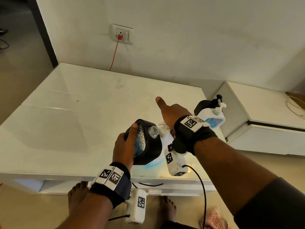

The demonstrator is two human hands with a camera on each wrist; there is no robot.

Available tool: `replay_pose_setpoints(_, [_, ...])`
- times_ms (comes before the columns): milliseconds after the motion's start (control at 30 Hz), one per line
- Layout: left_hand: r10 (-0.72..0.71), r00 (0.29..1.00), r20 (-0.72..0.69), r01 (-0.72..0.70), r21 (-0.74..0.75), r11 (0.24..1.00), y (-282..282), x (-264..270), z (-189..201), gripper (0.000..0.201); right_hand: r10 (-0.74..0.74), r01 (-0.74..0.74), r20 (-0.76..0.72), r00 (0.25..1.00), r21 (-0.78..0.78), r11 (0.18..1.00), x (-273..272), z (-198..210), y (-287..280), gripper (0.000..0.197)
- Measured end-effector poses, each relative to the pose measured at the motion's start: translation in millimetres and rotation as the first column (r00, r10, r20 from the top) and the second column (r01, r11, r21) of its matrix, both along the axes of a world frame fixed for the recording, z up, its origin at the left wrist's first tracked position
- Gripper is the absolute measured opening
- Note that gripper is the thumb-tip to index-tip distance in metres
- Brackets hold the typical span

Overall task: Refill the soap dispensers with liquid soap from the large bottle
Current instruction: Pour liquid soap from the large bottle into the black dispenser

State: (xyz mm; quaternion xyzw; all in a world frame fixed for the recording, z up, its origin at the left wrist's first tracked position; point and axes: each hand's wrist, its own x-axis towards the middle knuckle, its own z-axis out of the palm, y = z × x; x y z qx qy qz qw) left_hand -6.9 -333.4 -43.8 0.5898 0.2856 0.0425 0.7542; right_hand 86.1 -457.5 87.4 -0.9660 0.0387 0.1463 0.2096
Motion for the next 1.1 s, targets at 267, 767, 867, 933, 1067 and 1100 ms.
replay_pose_setpoints(267, [0.000, 1.000, -0.011, 0.000, 0.005, 1.000, 0.3, -1.3, 0.1, 0.103, -0.020, 0.030, 0.114, 0.993, -0.085, 0.996, -4.6, -14.4, -0.2, 0.064])
replay_pose_setpoints(767, [0.024, 0.999, -0.036, -0.023, 0.034, 0.999, -0.2, 0.5, 2.9, 0.074, 0.027, -0.024, 0.052, 0.998, -0.049, 0.998, -6.3, -3.4, 1.2, 0.074])
replay_pose_setpoints(867, [0.021, 0.999, -0.035, -0.021, 0.015, 1.000, -1.1, -1.3, 1.9, 0.088, 0.012, -0.005, 0.099, 0.995, -0.077, 0.997, -7.3, -7.9, 1.4, 0.072])
replay_pose_setpoints(933, [0.022, 0.999, -0.029, -0.022, 0.002, 1.000, -1.5, -0.9, 1.8, 0.100, 0.001, 0.009, 0.121, 0.993, -0.088, 0.996, -6.1, -12.7, 1.0, 0.070])
replay_pose_setpoints(1067, [0.036, 0.999, -0.027, -0.036, 0.014, 0.999, -0.9, 0.8, 4.0, 0.098, -0.003, 0.015, 0.134, 0.991, -0.091, 0.996, -6.8, -16.3, 1.5, 0.068])
replay_pose_setpoints(1100, [0.036, 0.999, -0.030, -0.036, 0.016, 0.999, -1.0, 0.9, 3.4, 0.097, 0.003, 0.009, 0.126, 0.992, -0.091, 0.996, -7.2, -15.4, 2.0, 0.068])
